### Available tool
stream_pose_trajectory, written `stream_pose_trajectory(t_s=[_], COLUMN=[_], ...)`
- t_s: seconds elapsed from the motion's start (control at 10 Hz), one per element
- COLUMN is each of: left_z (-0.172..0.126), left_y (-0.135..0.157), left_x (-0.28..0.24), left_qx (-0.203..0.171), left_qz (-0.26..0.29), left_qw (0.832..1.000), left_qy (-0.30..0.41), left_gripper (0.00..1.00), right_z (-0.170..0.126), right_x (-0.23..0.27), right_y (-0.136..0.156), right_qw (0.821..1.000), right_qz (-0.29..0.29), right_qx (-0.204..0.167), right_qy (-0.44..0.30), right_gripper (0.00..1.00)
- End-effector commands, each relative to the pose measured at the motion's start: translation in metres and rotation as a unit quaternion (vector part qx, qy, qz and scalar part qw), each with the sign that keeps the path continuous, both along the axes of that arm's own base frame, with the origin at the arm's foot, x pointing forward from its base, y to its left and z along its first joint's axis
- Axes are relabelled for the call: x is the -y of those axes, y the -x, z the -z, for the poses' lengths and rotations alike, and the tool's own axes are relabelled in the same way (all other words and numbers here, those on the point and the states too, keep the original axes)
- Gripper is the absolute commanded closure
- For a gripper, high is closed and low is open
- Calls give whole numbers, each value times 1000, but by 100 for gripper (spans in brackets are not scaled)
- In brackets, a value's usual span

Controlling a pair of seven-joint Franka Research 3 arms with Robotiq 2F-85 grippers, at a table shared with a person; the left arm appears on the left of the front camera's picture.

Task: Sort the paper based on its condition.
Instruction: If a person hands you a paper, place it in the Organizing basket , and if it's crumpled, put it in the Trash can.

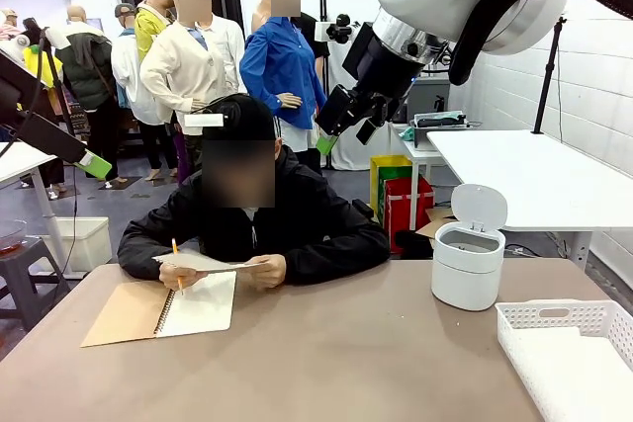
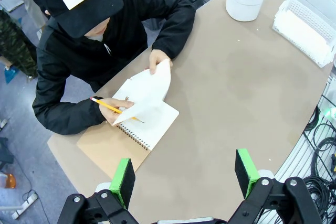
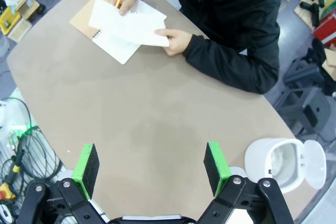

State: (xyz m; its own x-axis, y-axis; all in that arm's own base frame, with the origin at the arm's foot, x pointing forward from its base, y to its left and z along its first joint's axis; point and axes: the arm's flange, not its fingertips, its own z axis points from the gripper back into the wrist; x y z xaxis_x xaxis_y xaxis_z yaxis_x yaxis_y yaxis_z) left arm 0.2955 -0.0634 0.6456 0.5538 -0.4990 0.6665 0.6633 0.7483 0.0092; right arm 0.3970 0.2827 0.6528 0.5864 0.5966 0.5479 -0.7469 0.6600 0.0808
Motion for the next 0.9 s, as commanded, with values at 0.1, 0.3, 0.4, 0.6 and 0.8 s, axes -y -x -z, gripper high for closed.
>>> stream_pose_trajectory(t_s=[0.1,0.3,0.4,0.6,0.8], left_z=[-1,-1,-1,-1,-1], left_y=[0,0,0,0,0], left_x=[-1,-1,-1,-1,-1], left_qx=[0,0,0,0,0], left_qz=[-2,-2,-2,-2,-2], left_qw=[1000,1000,1000,1000,1000], left_qy=[3,3,3,3,3], left_gripper=[0,0,0,0,0], right_z=[0,0,0,0,0], right_x=[0,0,0,0,0], right_y=[0,0,0,0,0], right_qw=[1000,1000,1000,1000,1000], right_qz=[1,1,1,1,1], right_qx=[1,1,1,1,1], right_qy=[2,2,2,2,2], right_gripper=[0,0,0,0,0])
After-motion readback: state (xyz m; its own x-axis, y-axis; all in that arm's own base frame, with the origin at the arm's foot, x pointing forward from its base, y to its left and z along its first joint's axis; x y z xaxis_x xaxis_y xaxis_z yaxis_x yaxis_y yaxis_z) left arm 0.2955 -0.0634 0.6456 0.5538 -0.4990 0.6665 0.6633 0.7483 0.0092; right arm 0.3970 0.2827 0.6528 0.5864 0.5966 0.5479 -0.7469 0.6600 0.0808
